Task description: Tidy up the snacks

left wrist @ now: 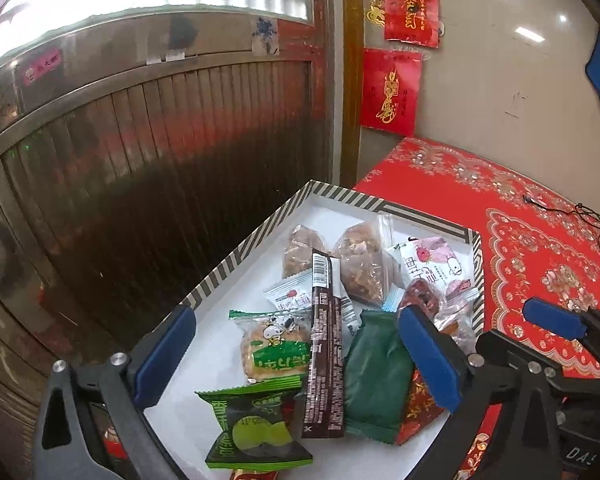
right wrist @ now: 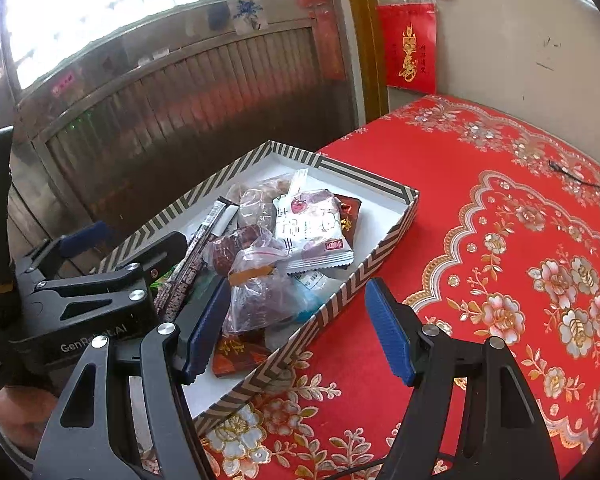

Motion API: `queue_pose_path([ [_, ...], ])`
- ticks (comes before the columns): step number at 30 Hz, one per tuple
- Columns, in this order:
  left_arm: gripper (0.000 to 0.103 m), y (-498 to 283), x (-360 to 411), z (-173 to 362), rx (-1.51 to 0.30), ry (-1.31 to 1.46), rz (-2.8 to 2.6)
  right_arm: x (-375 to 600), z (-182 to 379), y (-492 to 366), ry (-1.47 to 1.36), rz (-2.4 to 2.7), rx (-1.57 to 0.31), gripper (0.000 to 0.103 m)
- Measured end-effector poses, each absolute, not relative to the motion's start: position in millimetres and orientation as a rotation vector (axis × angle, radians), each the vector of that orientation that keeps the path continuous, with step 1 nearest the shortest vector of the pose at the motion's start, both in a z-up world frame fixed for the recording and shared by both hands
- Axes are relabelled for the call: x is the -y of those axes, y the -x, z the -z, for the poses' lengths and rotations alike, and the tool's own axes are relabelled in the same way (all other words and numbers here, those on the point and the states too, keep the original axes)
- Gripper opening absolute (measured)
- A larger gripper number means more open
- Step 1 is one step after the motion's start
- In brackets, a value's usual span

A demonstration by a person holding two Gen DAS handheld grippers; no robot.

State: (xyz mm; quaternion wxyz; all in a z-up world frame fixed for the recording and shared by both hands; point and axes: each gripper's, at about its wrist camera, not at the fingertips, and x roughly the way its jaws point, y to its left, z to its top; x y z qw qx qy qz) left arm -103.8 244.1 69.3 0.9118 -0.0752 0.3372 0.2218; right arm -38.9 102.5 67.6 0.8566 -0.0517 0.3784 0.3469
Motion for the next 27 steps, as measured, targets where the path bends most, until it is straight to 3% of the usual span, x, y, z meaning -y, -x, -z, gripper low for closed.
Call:
queue_pose_path([
  [27, 0.103, 114.3, -244.9, -70.4, -0.654, 0.091, -0.498, -116.0, -58.5, 36.8, 0.142, -0.729, -0.826, 0.070],
])
